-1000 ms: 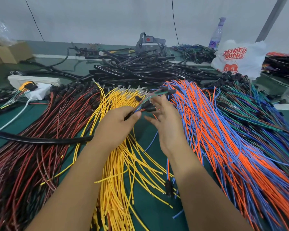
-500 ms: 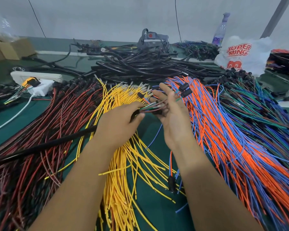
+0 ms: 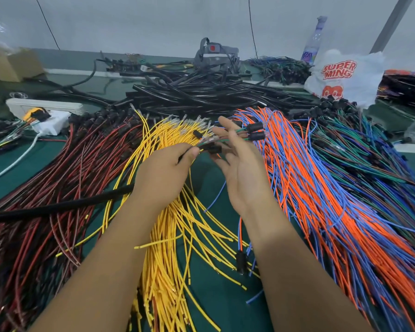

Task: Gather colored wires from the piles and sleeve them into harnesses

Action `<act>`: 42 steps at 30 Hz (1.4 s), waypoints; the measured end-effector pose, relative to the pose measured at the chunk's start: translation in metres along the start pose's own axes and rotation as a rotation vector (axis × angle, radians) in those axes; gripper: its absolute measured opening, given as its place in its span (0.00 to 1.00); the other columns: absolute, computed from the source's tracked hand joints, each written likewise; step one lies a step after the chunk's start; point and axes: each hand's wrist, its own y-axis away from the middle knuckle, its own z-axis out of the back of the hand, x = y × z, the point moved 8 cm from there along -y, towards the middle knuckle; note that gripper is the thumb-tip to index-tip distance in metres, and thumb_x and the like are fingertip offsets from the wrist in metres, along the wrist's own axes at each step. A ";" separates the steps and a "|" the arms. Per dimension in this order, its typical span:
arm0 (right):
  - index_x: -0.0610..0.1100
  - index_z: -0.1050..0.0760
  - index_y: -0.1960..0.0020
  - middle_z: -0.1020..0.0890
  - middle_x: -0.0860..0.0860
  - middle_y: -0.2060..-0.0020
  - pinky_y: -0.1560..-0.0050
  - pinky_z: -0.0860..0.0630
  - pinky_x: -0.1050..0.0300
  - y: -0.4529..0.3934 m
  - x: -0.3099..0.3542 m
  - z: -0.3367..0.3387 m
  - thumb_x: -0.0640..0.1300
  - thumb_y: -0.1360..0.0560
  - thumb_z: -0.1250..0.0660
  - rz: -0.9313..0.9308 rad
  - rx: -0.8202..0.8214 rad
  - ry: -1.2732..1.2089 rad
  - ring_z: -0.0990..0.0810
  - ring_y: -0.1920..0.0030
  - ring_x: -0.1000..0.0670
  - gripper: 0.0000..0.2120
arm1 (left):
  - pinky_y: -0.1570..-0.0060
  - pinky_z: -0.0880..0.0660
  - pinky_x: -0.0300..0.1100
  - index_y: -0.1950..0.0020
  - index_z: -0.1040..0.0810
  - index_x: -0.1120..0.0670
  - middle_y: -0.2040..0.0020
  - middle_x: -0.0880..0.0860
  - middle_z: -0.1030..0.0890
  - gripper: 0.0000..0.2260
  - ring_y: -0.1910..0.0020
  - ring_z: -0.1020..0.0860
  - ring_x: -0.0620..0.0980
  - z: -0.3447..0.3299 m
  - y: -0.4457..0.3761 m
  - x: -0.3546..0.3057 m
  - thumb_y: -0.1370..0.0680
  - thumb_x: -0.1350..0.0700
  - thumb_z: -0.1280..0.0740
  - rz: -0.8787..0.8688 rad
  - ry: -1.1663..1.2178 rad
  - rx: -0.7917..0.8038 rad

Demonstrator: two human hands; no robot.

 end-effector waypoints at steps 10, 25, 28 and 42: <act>0.52 0.18 0.51 0.17 0.51 0.48 0.37 0.28 0.50 -0.001 0.002 0.005 0.45 0.19 0.39 0.072 -0.069 0.176 0.21 0.41 0.50 0.11 | 0.71 0.40 0.43 0.66 0.26 0.50 0.75 0.45 0.32 0.20 0.76 0.36 0.45 0.002 0.003 0.006 0.21 0.39 0.42 0.017 0.145 -0.026; 0.45 0.20 0.49 0.16 0.45 0.56 0.46 0.22 0.56 -0.002 0.006 0.022 0.31 0.24 0.34 0.133 -0.159 -0.002 0.18 0.52 0.48 0.12 | 0.65 0.26 0.48 0.60 0.19 0.40 0.68 0.47 0.21 0.07 0.66 0.24 0.47 0.000 -0.001 0.003 0.25 0.40 0.33 0.003 0.059 -0.011; 0.44 0.21 0.48 0.16 0.50 0.57 0.51 0.23 0.62 -0.003 0.008 0.022 0.34 0.23 0.34 0.134 -0.182 -0.051 0.18 0.54 0.53 0.08 | 0.66 0.28 0.47 0.58 0.19 0.42 0.68 0.47 0.22 0.08 0.66 0.25 0.46 -0.001 0.000 -0.001 0.24 0.41 0.34 -0.044 0.058 0.004; 0.44 0.25 0.47 0.17 0.49 0.56 0.53 0.23 0.62 -0.006 -0.005 0.011 0.48 0.16 0.47 0.069 -0.125 0.085 0.17 0.52 0.51 0.14 | 0.72 0.40 0.40 0.57 0.26 0.46 0.70 0.44 0.27 0.15 0.69 0.29 0.40 -0.010 0.010 -0.026 0.25 0.35 0.40 -0.242 -0.174 0.118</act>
